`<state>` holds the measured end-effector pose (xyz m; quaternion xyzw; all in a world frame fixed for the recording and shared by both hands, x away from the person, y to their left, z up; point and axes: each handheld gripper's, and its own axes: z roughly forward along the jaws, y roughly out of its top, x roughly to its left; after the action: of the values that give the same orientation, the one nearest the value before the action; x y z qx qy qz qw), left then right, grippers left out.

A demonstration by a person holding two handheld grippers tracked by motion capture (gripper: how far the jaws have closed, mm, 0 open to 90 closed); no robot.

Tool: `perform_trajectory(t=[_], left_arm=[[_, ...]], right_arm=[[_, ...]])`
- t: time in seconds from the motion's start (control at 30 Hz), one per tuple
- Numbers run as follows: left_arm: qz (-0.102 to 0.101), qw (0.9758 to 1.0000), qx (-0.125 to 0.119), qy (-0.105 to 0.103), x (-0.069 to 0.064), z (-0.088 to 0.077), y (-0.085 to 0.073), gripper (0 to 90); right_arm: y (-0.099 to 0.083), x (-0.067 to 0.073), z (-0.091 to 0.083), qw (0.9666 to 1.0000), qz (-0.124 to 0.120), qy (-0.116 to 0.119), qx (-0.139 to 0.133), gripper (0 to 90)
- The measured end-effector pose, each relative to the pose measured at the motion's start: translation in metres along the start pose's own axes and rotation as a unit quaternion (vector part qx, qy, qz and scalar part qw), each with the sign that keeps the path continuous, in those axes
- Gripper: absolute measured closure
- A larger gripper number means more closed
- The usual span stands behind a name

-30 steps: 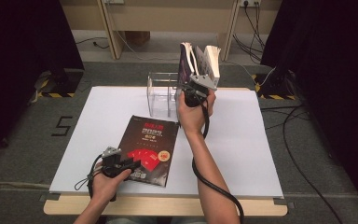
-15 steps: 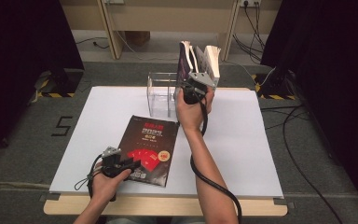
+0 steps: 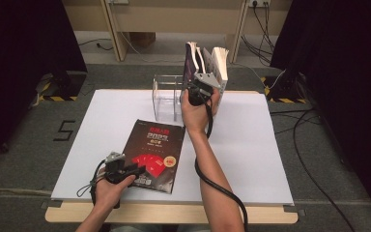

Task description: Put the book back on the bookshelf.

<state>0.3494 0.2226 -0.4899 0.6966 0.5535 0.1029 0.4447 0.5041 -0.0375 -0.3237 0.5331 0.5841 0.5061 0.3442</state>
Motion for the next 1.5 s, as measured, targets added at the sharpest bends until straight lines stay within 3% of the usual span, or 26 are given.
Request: perform_trajectory(t=[1.5], left_arm=[[0.000, 1.0000, 0.001, -0.001, 0.001, 0.000, 0.000, 56.5]], right_arm=[[-0.012, -0.001, 0.022, 0.9994, 0.006, -0.034, 0.005, 82.8]])
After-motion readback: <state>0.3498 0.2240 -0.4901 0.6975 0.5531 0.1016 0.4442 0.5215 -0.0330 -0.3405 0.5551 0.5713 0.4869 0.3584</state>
